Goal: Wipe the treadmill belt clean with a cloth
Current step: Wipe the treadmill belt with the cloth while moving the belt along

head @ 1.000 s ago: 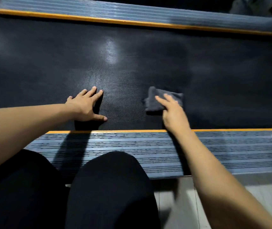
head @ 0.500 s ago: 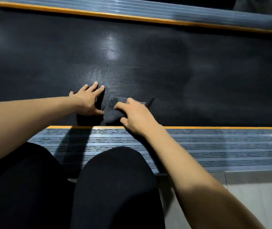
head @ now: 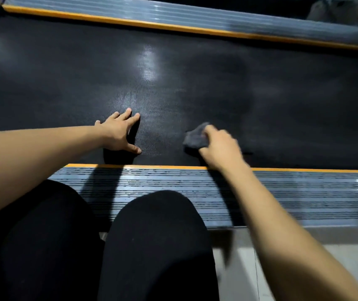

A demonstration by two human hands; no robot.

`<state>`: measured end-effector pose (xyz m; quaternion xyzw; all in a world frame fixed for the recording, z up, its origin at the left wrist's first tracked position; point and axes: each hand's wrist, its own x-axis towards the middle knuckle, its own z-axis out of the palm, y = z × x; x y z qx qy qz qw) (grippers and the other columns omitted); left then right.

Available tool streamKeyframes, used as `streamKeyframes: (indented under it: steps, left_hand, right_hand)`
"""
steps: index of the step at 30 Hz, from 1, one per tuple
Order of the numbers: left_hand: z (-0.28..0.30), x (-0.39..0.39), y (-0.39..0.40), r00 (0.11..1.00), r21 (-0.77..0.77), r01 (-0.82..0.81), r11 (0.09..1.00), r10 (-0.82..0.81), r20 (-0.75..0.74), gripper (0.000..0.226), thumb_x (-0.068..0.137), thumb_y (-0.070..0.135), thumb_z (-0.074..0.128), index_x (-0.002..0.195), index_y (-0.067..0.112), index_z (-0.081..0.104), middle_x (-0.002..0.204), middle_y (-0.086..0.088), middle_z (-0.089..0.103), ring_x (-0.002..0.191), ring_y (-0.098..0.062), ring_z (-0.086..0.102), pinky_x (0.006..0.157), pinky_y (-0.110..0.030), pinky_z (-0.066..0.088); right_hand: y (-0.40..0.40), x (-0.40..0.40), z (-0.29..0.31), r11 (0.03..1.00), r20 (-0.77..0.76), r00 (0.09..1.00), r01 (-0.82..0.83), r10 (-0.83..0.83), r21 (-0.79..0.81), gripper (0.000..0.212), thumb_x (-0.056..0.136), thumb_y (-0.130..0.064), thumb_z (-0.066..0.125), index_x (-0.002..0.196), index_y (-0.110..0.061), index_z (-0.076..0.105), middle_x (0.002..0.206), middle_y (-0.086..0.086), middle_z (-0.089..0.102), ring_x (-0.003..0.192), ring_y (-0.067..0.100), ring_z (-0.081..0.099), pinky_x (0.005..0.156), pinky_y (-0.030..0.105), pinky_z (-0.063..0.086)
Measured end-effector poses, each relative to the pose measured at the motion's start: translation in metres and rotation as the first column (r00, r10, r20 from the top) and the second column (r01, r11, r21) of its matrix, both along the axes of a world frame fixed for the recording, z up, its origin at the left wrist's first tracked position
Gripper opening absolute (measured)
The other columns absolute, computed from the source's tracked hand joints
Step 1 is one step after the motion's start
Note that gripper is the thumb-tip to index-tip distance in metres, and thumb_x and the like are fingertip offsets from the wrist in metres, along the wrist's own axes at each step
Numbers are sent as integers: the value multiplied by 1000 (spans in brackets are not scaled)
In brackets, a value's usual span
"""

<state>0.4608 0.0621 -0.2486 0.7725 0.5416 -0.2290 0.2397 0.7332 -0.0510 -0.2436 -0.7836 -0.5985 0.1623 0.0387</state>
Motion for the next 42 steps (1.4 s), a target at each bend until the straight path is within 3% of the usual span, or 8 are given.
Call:
streamKeyframes:
  steps: [4, 7, 12, 16, 22, 30, 35, 42]
  left_hand:
    - [0, 0, 1, 1000, 18, 12, 1000, -11, -24, 118, 81, 57, 77, 162, 37, -7, 171, 9, -14, 159, -25, -1, 117, -70, 22]
    - [3, -5, 4, 998, 12, 42, 999, -42, -53, 122, 77, 62, 78, 161, 40, -8, 170, 12, -16, 159, -22, -1, 117, -68, 22]
    - [-1, -11, 5, 996, 29, 82, 996, -81, -43, 127, 69, 75, 76, 160, 43, -8, 170, 14, -16, 159, -21, -2, 118, -66, 21]
    - [3, -13, 5, 994, 21, 106, 994, -105, -35, 125, 72, 73, 74, 161, 41, -7, 170, 13, -16, 159, -22, -3, 120, -65, 19]
    - [21, -30, 20, 987, 17, 152, 988, -151, -59, 98, 88, 46, 72, 162, 39, 10, 172, 2, 0, 156, -30, 16, 118, -57, 34]
    - [7, -76, 27, 993, 289, 119, 950, -120, -15, 71, 98, 54, 49, 159, 37, 17, 168, 0, 16, 152, -26, 23, 116, -50, 34]
    - [-14, -95, 55, 992, 437, 92, 895, -122, 39, 73, 92, 59, 23, 158, 31, 28, 166, -6, 28, 151, -31, 31, 119, -49, 30]
    - [-51, -106, 135, 987, 530, -82, 844, -6, 161, 77, 90, 63, 15, 159, 33, 29, 167, -7, 28, 153, -32, 26, 123, -53, 19]
  right_hand:
    - [9, -106, 1, 937, -119, 930, -349, 348, 16, 39, 80, -20, 63, 116, -23, 48, 110, 15, 54, 97, 41, 59, 79, 43, 47]
    - [10, -93, -1, 921, -104, 915, -385, 389, 59, 40, 79, -20, 66, 114, -24, 47, 108, 9, 48, 96, 36, 56, 73, 42, 48]
    - [6, -23, -9, 996, 160, 987, -49, 36, 77, 44, 83, -18, 63, 122, -28, 47, 115, 8, 45, 106, 33, 52, 71, 41, 48]
    - [6, -3, -9, 987, 125, 982, 129, -141, 100, 42, 80, -22, 65, 118, -24, 48, 106, 11, 46, 98, 37, 54, 72, 42, 48]
    - [-1, -100, -8, 921, 20, 923, -385, 384, 68, 50, 79, -35, 68, 121, -28, 41, 113, 4, 47, 105, 30, 53, 75, 43, 50]
    - [62, -106, -26, 865, 217, 881, -461, 420, 196, 54, 63, -22, 81, 107, -20, 50, 92, 8, 53, 76, 30, 60, 47, 35, 45]
    - [168, -98, -27, 950, 190, 963, -230, 192, 211, 55, 83, -25, 68, 131, -17, 42, 114, 15, 49, 103, 34, 53, 76, 43, 50]
    - [289, -81, -23, 955, 75, 991, -124, 108, 269, 41, 86, -25, 65, 123, -17, 51, 113, 16, 51, 103, 39, 57, 86, 43, 47]
